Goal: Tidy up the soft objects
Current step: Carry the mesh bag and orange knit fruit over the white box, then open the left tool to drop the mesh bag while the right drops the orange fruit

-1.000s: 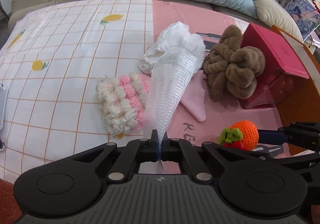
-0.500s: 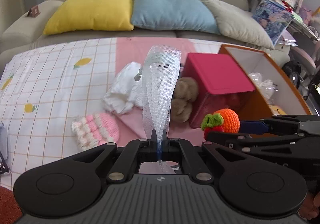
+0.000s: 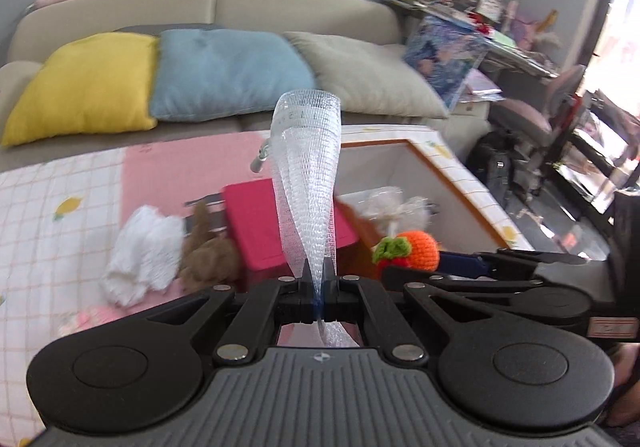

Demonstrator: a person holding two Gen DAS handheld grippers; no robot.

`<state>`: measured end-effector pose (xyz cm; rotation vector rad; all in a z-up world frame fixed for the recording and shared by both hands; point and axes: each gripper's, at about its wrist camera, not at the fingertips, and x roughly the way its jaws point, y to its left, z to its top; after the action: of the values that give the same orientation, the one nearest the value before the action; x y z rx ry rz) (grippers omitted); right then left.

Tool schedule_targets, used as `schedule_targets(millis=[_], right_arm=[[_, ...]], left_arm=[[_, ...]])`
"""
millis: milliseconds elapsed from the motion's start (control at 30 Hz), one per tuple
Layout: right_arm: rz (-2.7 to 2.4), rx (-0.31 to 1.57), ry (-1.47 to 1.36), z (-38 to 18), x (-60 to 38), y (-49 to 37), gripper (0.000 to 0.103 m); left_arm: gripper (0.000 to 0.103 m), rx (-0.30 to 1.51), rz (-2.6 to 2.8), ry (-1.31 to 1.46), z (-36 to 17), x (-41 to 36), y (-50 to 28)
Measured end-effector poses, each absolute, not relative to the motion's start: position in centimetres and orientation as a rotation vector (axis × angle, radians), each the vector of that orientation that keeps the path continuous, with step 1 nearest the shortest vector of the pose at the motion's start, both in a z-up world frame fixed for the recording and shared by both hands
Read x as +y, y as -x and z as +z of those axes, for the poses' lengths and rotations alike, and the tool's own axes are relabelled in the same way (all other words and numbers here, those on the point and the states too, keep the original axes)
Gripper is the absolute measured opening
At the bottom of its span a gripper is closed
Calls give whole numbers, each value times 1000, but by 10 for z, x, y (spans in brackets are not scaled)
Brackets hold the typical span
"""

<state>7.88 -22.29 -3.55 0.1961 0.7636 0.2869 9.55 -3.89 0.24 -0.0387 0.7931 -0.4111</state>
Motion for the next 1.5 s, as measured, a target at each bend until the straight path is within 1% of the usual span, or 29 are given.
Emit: schedule_targets(millis=[267, 367, 567, 867, 1000, 1233, 1333, 1400, 1433, 1500], right_arm=[[129, 762, -166, -41, -290, -85, 50], [79, 783, -136, -47, -307, -90, 51], [20, 869, -164, -72, -336, -107, 51], [37, 982, -184, -106, -335, -123, 51], [42, 1000, -165, -111, -332, -126, 51], [48, 1038, -110, -120, -321, -130, 51], [47, 1038, -89, -120, -319, -128, 51], [44, 1040, -89, -120, -320, -130, 52], [42, 1041, -90, -120, -320, -130, 52], [36, 1044, -82, -119, -319, -129, 54]], left_arm=[[1, 796, -569, 6, 11, -109, -131], [1, 834, -613, 27, 2, -131, -145], [1, 924, -654, 14, -24, -165, -166], [2, 1083, -623, -104, -67, -187, -179], [2, 1120, -613, -148, -75, -192, -183], [7, 1142, -596, -228, -85, -201, -190], [20, 1140, -596, -228, -85, -201, -188], [36, 1132, -595, -217, -83, -201, -188], [39, 1126, -594, -213, -82, -200, -187], [53, 1112, -592, -205, -78, -199, -186]])
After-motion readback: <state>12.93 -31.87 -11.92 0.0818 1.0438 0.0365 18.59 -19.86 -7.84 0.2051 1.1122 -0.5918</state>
